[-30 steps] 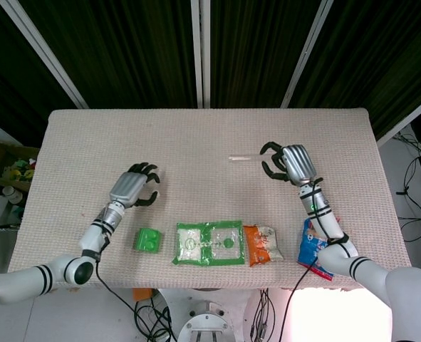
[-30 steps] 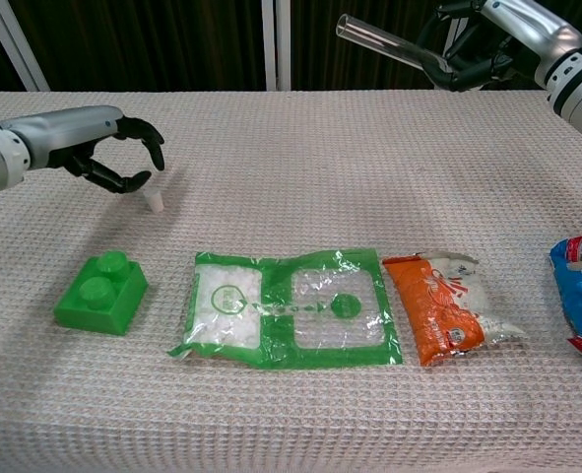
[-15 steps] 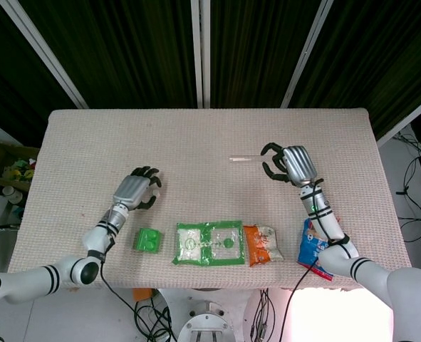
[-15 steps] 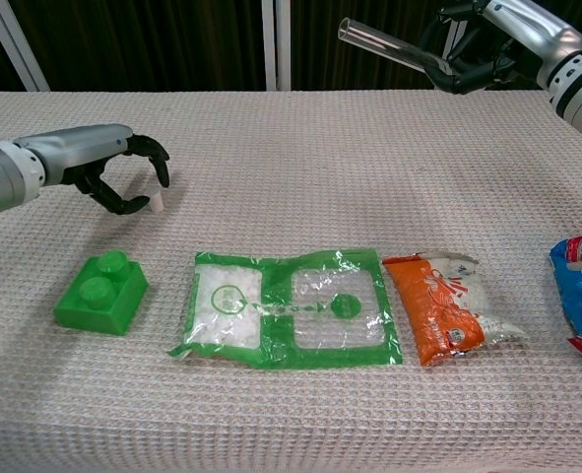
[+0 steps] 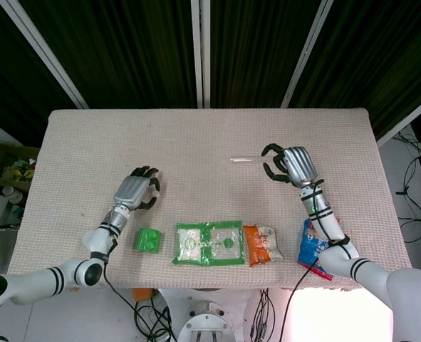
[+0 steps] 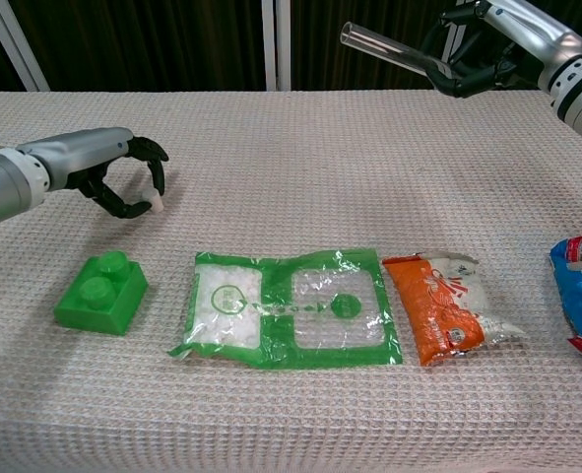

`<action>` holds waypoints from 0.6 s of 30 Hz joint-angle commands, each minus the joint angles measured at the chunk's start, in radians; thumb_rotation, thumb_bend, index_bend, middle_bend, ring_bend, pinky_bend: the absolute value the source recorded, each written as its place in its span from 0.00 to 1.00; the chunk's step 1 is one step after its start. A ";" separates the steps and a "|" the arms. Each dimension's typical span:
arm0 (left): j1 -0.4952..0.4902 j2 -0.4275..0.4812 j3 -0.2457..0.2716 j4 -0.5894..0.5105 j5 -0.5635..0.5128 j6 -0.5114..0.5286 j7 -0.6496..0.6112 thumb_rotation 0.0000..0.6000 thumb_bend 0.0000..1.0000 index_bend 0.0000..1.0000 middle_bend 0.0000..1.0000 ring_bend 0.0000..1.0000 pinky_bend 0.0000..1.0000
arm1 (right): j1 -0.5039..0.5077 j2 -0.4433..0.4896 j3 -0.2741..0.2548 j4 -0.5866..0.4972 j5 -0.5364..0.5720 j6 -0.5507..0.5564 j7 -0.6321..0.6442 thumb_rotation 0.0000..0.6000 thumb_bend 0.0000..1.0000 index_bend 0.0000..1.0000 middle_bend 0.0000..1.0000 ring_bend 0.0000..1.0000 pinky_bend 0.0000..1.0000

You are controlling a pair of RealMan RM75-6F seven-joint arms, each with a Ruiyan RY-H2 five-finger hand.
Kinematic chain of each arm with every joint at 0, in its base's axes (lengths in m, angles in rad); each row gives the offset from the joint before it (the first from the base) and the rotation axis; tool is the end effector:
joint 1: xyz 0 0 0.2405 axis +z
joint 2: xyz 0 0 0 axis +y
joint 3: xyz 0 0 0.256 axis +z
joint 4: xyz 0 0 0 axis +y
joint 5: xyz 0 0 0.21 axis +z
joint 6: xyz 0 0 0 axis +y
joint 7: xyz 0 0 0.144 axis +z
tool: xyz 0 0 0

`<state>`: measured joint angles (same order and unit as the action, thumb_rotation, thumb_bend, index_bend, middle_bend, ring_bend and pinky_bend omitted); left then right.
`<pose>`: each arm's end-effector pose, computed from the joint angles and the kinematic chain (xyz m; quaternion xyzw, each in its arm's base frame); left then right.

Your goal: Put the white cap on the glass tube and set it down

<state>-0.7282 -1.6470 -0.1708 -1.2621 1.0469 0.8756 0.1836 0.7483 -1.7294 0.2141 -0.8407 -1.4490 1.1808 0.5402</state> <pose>-0.1904 0.3579 -0.0402 -0.7037 -0.4607 -0.3423 0.4187 -0.1891 -0.4059 0.0181 0.6052 -0.4056 0.5763 0.3701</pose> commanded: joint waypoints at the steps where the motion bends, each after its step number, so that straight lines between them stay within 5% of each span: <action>1: 0.001 -0.002 -0.003 0.004 0.000 -0.001 -0.005 1.00 0.38 0.46 0.14 0.05 0.10 | 0.000 0.000 0.000 0.000 0.000 -0.002 0.000 1.00 0.63 0.96 1.00 1.00 1.00; 11: 0.001 -0.007 -0.012 0.011 0.000 -0.003 -0.012 1.00 0.39 0.47 0.14 0.05 0.10 | -0.001 -0.001 -0.003 0.005 0.000 -0.009 0.005 1.00 0.63 0.96 1.00 1.00 1.00; 18: 0.004 -0.003 -0.016 0.013 0.012 0.000 -0.031 1.00 0.56 0.49 0.14 0.05 0.10 | -0.005 -0.003 -0.007 0.010 -0.002 -0.009 0.009 1.00 0.63 0.96 1.00 1.00 1.00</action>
<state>-0.7249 -1.6515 -0.1869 -1.2475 1.0570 0.8743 0.1539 0.7431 -1.7324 0.2064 -0.8309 -1.4507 1.1714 0.5494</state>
